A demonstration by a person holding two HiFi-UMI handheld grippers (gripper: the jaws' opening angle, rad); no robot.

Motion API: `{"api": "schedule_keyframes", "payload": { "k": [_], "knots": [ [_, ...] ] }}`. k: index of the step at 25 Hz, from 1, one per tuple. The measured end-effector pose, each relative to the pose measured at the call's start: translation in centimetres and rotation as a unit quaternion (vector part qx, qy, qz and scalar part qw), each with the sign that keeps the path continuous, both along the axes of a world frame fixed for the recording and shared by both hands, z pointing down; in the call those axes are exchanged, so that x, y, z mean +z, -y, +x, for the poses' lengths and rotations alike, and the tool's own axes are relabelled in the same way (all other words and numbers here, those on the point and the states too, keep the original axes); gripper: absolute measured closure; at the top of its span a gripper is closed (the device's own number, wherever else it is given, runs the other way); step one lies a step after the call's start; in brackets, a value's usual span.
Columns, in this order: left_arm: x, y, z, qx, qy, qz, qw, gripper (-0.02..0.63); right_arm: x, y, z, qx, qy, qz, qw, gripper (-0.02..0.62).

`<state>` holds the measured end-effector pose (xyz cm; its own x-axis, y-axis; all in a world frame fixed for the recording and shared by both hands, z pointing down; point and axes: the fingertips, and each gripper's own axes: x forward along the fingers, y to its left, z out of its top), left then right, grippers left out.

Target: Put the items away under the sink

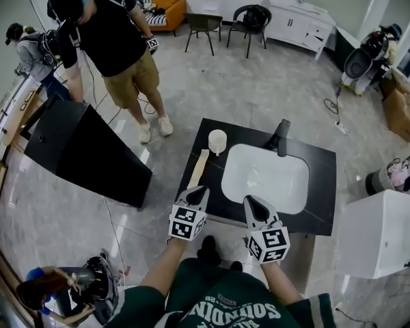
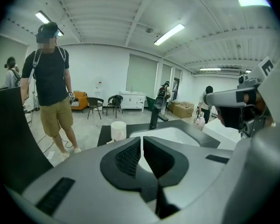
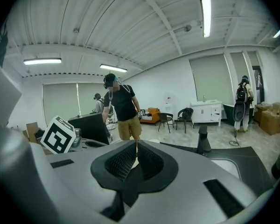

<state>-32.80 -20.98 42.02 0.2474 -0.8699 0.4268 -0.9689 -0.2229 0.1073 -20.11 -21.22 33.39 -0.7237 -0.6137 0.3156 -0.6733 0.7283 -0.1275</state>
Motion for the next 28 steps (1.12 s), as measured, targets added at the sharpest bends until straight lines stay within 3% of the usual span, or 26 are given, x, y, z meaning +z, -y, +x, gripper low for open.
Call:
{"api": "schedule_keyframes", "payload": {
  "k": [9,19,28],
  "knots": [
    [6.8,4.8,-5.3,-0.006,0.021,-0.050,0.9985,0.476,2.5,2.5,-0.4,0.040,-0.031,-0.025,0.998,0.552],
    [17.8,7.8,-9.1,-0.017,0.003,-0.173,0.9848,0.474,4.3,4.1,2.3,0.106,-0.050,-0.048,0.992,0.552],
    [21.0,8.0,-8.1,0.009,0.020,-0.203,0.9790,0.474,5.7,4.1,4.5,0.144,-0.058,-0.068,0.986,0.552]
  ]
}}
